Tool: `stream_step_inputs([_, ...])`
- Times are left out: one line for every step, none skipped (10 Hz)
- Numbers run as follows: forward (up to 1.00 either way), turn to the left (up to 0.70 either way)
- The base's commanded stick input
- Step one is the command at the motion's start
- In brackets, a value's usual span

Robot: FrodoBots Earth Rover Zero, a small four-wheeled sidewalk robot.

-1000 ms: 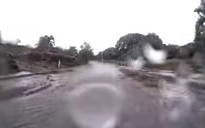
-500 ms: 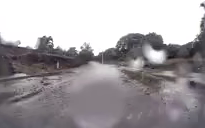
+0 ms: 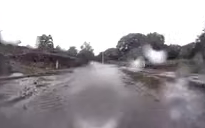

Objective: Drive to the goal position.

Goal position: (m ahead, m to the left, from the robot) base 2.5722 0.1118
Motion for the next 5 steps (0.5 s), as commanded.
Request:
stream_step_inputs([0.85,0.00])
stream_step_inputs([0.85,0.00])
stream_step_inputs([0.85,0.00])
stream_step_inputs([0.85,0.00])
stream_step_inputs([0.85,0.00])
